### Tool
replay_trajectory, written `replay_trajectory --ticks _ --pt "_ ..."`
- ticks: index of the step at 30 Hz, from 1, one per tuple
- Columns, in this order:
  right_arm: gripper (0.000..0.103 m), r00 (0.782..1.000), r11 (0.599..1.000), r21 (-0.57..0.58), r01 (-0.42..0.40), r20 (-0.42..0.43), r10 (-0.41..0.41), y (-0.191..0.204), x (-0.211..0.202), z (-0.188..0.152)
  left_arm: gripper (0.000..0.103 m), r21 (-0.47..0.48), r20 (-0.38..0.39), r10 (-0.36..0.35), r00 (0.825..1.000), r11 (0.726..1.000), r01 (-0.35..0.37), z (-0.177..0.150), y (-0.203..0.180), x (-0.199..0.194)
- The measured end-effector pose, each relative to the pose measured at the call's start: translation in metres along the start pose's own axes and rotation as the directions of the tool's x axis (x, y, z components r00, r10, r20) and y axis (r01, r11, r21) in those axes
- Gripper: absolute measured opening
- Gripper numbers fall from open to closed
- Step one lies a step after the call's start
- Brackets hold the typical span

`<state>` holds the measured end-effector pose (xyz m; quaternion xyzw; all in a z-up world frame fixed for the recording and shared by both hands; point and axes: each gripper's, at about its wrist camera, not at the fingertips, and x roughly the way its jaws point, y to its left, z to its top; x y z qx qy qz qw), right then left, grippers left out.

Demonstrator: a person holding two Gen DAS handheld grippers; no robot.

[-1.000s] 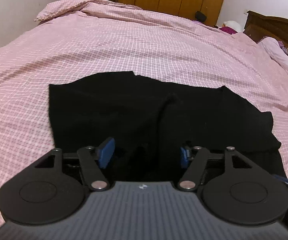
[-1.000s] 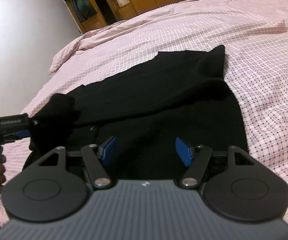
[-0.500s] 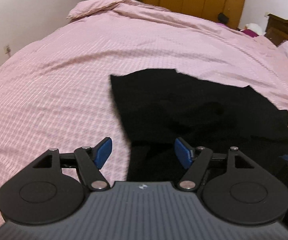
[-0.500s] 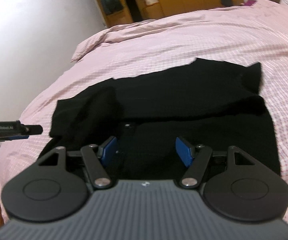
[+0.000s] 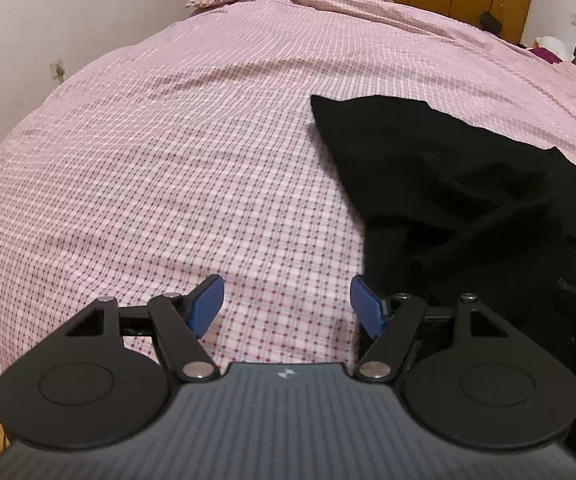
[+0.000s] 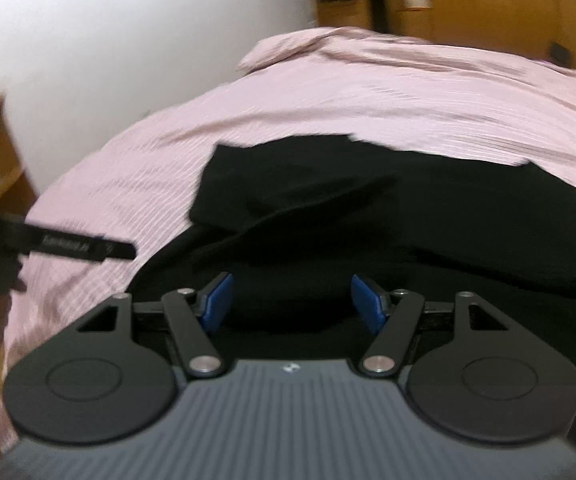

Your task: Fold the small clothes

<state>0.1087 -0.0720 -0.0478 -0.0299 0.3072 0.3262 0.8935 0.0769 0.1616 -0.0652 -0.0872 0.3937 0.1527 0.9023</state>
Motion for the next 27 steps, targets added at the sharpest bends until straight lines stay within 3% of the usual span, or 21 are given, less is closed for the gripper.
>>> replay_trajectory --ticks 7,13,15,16,17,22,27 --pt "0.067 0.993 0.981 -0.179 -0.078 -0.098 0.061 0.038 0.040 0.000 0.075 -0.020 -0.013 -0.002 1.000 1.000 0.002 -0.004 0.007 0.004" --pt "0.064 0.993 0.960 -0.272 -0.064 -0.109 0.035 0.050 0.061 -0.009 0.076 -0.023 -0.017 -0.014 1.000 1.000 0.013 -0.005 0.006 0.009" --pt "0.041 0.995 0.965 -0.258 -0.054 -0.097 0.030 0.047 0.061 -0.005 0.077 -0.019 -0.016 -0.019 1.000 1.000 0.019 -0.005 0.004 0.010" --pt "0.023 0.996 0.967 -0.251 -0.039 -0.090 0.017 0.045 0.061 -0.001 0.077 -0.016 -0.014 -0.024 1.000 1.000 0.024 -0.004 0.001 0.010" --pt "0.013 0.997 0.971 -0.238 -0.026 -0.083 0.006 0.043 0.061 0.003 0.078 -0.011 -0.012 -0.029 1.000 1.000 0.028 -0.004 -0.001 0.011" --pt "0.010 0.999 0.994 -0.106 0.006 0.037 -0.002 0.015 0.031 0.028 0.080 0.054 0.024 -0.053 0.998 0.997 0.052 0.003 -0.024 0.017" --pt "0.010 0.980 0.994 0.090 0.058 0.183 -0.074 -0.028 -0.015 0.050 0.080 0.104 0.039 -0.067 0.997 0.993 0.063 0.013 -0.048 0.031"
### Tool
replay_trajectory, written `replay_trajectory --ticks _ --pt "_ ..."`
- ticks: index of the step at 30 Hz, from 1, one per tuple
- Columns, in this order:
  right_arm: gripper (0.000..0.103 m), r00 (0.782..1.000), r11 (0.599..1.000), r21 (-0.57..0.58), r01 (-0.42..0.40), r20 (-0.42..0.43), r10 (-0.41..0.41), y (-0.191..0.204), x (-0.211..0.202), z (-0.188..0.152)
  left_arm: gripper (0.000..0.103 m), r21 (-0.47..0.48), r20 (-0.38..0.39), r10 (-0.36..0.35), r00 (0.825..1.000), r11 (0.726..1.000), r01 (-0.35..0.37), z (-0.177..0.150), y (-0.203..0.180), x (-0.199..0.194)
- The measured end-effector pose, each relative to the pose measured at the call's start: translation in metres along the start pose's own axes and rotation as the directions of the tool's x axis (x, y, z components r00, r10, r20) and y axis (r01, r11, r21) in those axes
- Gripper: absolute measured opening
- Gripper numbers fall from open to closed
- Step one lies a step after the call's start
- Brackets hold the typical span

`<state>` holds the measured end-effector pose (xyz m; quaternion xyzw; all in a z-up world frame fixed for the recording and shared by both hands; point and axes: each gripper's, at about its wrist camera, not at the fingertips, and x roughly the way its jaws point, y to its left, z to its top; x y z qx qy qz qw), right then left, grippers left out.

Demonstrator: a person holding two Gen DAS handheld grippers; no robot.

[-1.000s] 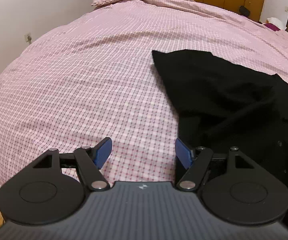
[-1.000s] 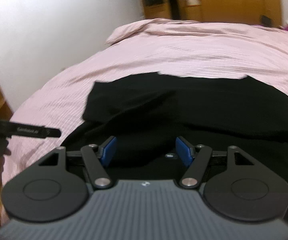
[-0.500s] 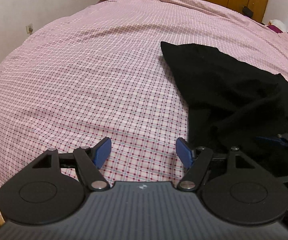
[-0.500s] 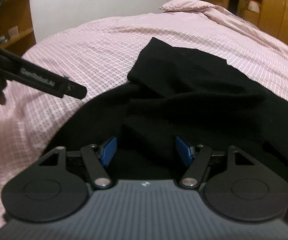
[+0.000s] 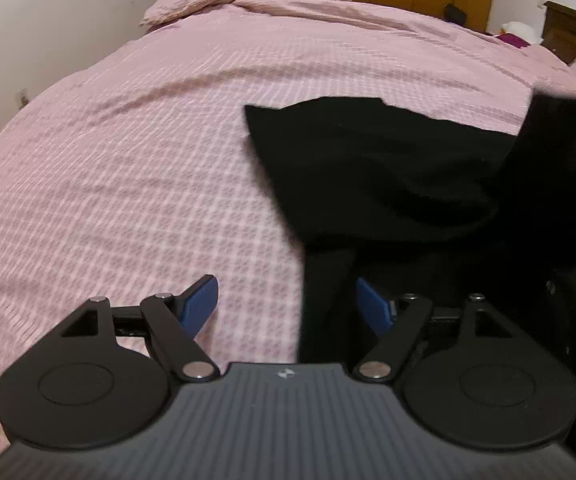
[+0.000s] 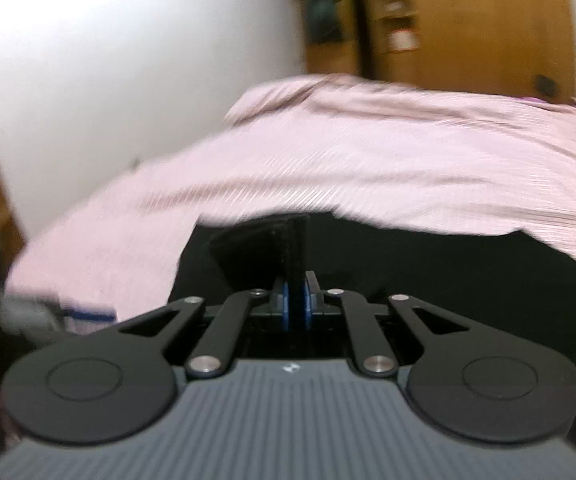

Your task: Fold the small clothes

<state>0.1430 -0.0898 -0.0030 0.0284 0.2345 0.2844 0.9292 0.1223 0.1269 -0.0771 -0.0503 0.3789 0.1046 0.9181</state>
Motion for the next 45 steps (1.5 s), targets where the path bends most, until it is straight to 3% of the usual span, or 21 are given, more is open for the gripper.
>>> replay_trajectory --ticks 4,7,10,14,18,20,23,26,30,35,39,40,41,45 --pt "0.009 0.990 0.983 0.158 0.096 0.090 -0.111 -0.044 -0.034 0.012 0.080 0.043 0.015 0.053 0.998 0.998 -0.054 0.006 -0.012 0.017" --pt "0.009 0.971 0.948 0.262 0.179 0.108 -0.213 -0.078 -0.053 0.005 0.080 0.049 0.017 0.090 0.996 0.995 -0.091 0.009 -0.015 0.028" --pt "0.010 0.963 0.913 0.350 0.211 0.084 -0.255 -0.109 -0.063 -0.011 0.080 0.005 0.019 0.090 0.996 0.996 -0.090 0.010 -0.009 0.035" --pt "0.010 0.959 0.850 0.457 0.262 -0.028 -0.280 -0.143 -0.054 -0.046 0.081 -0.015 0.029 0.104 0.994 0.995 -0.103 0.011 -0.005 0.039" --pt "0.013 0.949 0.838 0.450 0.309 -0.206 -0.239 -0.164 -0.038 -0.075 0.082 -0.009 0.035 0.116 0.993 0.993 -0.116 0.012 -0.005 0.042" --pt "0.022 0.943 0.843 0.444 0.305 -0.266 -0.201 -0.166 -0.037 -0.082 0.082 -0.006 0.039 0.121 0.992 0.993 -0.121 0.012 -0.006 0.043" --pt "0.037 0.945 0.866 0.401 0.297 -0.251 -0.208 -0.162 -0.049 -0.078 0.082 -0.012 0.042 0.125 0.991 0.992 -0.125 0.012 -0.007 0.042" --pt "0.052 0.955 0.884 0.367 0.289 -0.170 -0.242 -0.162 -0.064 -0.067 0.082 -0.022 0.047 0.127 0.991 0.992 -0.126 0.012 -0.006 0.043" --pt "0.055 0.953 0.885 0.355 0.303 -0.130 -0.274 -0.174 -0.062 -0.052 0.082 -0.023 0.051 0.131 0.990 0.991 -0.130 0.011 -0.007 0.043" --pt "0.056 0.930 0.865 0.363 0.347 -0.249 -0.269 -0.189 -0.029 -0.059 0.082 -0.046 0.065 0.124 0.990 0.991 -0.122 0.013 -0.006 0.042" --pt "0.053 0.939 0.855 0.402 0.328 -0.240 -0.247 -0.185 -0.030 -0.063 0.082 -0.060 0.082 0.116 0.990 0.992 -0.111 0.013 -0.004 0.041" --pt "0.041 0.946 0.860 0.410 0.305 -0.235 -0.223 -0.182 -0.032 -0.062 0.082 -0.065 0.084 0.117 0.990 0.992 -0.112 0.013 -0.003 0.041" --pt "0.017 0.950 0.865 0.409 0.290 -0.231 -0.210 -0.179 -0.033 -0.059 0.082 -0.072 0.087 0.117 0.989 0.991 -0.111 0.013 -0.002 0.040" --pt "0.015 0.969 0.902 0.374 0.215 -0.194 -0.150 -0.166 -0.036 -0.036 0.082 -0.108 0.120 0.104 0.987 0.990 -0.091 0.014 0.001 0.039"
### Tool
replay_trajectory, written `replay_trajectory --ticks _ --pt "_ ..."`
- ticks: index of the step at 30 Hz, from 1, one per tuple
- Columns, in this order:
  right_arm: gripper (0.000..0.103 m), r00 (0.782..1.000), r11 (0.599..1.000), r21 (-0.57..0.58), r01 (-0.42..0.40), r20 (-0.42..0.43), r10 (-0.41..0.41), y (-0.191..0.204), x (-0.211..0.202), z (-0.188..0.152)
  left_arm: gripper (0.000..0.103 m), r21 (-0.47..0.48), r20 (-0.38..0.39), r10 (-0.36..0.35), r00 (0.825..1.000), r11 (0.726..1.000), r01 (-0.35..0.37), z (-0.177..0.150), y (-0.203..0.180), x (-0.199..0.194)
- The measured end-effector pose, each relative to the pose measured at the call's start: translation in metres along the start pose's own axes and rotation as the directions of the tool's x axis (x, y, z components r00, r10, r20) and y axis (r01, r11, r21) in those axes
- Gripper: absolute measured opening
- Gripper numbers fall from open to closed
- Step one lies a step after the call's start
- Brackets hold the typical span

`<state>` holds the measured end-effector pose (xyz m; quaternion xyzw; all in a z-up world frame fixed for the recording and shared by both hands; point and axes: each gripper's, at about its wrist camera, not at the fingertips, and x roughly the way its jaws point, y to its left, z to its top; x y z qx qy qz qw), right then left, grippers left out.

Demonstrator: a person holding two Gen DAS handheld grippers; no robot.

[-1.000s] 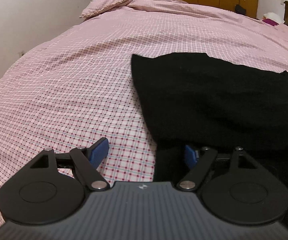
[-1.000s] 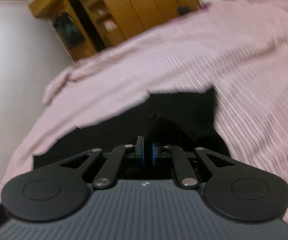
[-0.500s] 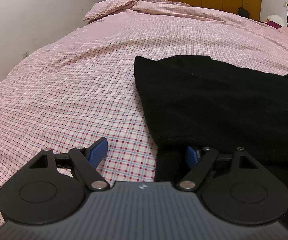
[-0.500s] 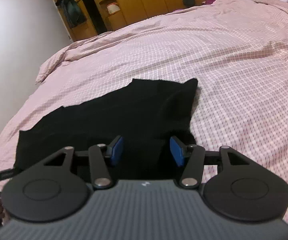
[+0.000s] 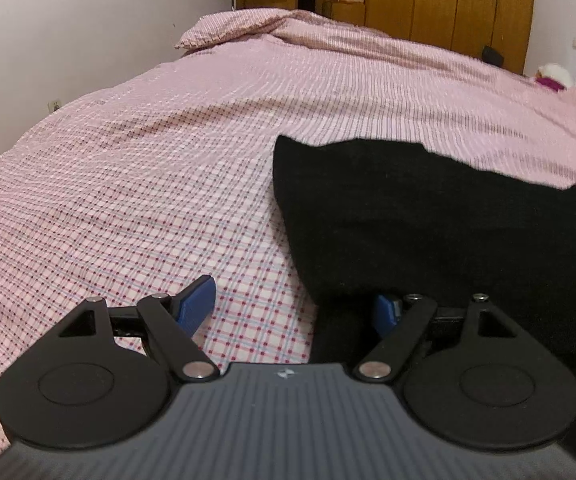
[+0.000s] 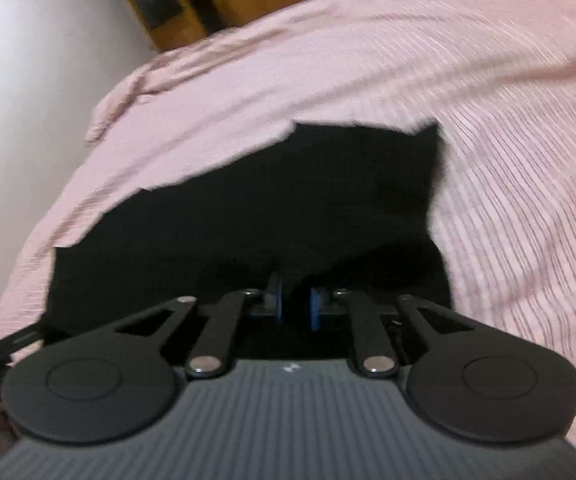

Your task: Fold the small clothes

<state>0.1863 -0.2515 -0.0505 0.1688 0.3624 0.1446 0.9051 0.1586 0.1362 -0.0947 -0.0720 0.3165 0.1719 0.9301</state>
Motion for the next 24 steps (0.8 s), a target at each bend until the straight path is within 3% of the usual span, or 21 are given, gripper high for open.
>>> replay_trajectory --ticks 3,6,9,11,13,16,19,22,24 --pt "0.014 0.996 0.996 -0.083 -0.044 0.076 0.050 0.024 -0.013 0.032 0.082 -0.018 0.024 -0.005 1.000 1.000 0.006 0.002 0.000 0.000" --pt "0.014 0.969 0.979 -0.193 -0.059 0.224 0.102 0.050 -0.037 0.070 0.082 -0.014 0.040 0.018 0.999 1.000 -0.017 0.003 -0.004 0.001" --pt "0.014 0.910 0.958 -0.281 0.053 0.409 0.070 0.062 -0.059 0.089 0.082 0.011 0.014 0.061 0.998 0.998 -0.061 0.000 -0.008 0.008" --pt "0.014 0.891 0.953 -0.274 0.126 0.453 0.012 0.053 -0.056 0.087 0.082 0.005 0.000 0.078 0.997 0.997 -0.078 -0.003 -0.008 0.013" --pt "0.014 0.903 0.953 -0.242 0.182 0.426 -0.064 0.033 -0.035 0.078 0.082 0.003 0.001 0.087 0.996 0.996 -0.087 -0.004 -0.007 0.015" --pt "0.015 0.952 0.948 -0.234 0.217 0.267 -0.152 -0.002 0.015 0.056 0.082 0.010 0.003 0.097 0.995 0.995 -0.097 -0.003 -0.007 0.017" --pt "0.019 0.958 0.938 -0.207 0.278 0.124 -0.257 -0.032 0.055 0.029 0.083 0.007 0.001 0.099 0.995 0.995 -0.099 -0.003 -0.005 0.016" --pt "0.023 0.967 0.968 -0.101 0.231 0.132 -0.217 -0.051 0.052 0.020 0.083 0.005 -0.007 0.105 0.994 0.994 -0.105 -0.002 -0.002 0.014" --pt "0.025 0.968 0.969 -0.097 0.228 0.130 -0.214 -0.054 0.047 0.026 0.083 0.003 -0.009 0.114 0.993 0.993 -0.114 -0.001 0.000 0.010"
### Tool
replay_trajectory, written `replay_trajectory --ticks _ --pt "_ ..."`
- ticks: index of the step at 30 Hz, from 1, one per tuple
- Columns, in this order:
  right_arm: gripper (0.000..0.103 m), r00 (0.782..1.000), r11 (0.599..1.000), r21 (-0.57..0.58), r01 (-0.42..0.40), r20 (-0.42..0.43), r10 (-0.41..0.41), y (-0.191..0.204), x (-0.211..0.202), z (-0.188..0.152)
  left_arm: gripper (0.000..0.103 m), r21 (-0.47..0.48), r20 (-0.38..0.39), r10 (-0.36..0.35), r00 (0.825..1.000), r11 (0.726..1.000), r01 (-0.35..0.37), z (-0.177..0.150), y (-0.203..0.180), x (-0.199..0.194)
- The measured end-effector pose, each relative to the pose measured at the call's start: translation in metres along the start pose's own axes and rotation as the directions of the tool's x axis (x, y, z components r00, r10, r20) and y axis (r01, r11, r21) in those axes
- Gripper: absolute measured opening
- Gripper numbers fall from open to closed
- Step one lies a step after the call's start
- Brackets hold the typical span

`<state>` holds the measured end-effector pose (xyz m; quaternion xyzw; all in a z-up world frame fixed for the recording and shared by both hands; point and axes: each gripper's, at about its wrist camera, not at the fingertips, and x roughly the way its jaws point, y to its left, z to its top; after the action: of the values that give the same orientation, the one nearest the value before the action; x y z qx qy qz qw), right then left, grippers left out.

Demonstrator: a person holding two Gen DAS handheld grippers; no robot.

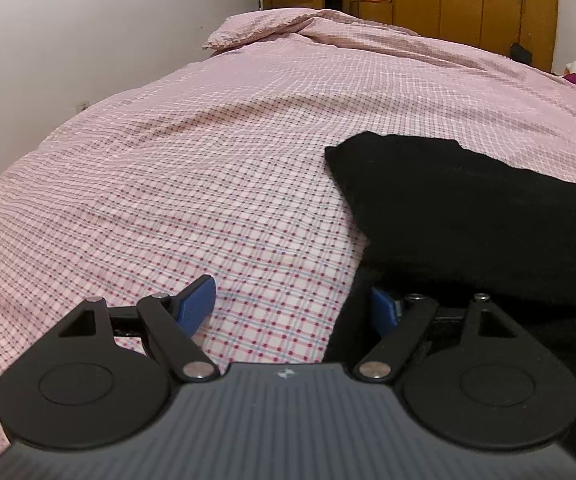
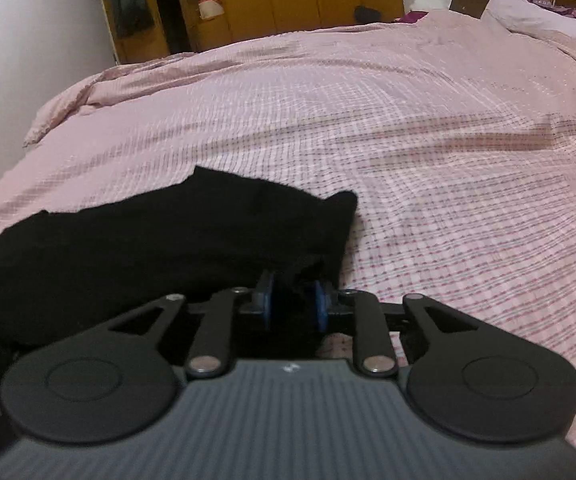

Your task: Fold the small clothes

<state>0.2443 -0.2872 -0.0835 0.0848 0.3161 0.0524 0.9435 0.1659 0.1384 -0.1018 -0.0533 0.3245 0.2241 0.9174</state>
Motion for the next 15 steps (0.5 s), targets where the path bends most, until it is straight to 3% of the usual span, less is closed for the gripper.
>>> replay_trajectory --ticks 4,9,15 --pt "0.027 1.000 0.999 -0.027 0.027 0.002 -0.027 0.000 -0.020 0.006 0.083 0.004 -0.003 0.025 1.000 1.000 -0.025 0.000 0.004 -0.012" --pt "0.028 0.998 0.998 0.047 -0.052 0.021 0.051 -0.017 -0.038 0.015 0.083 0.001 0.029 0.029 0.999 1.000 -0.029 0.003 0.012 -0.038" --pt "0.045 0.993 0.988 0.133 -0.085 -0.065 0.094 -0.023 -0.009 0.031 0.083 0.017 0.093 -0.062 0.994 0.998 0.061 0.037 0.003 -0.052"
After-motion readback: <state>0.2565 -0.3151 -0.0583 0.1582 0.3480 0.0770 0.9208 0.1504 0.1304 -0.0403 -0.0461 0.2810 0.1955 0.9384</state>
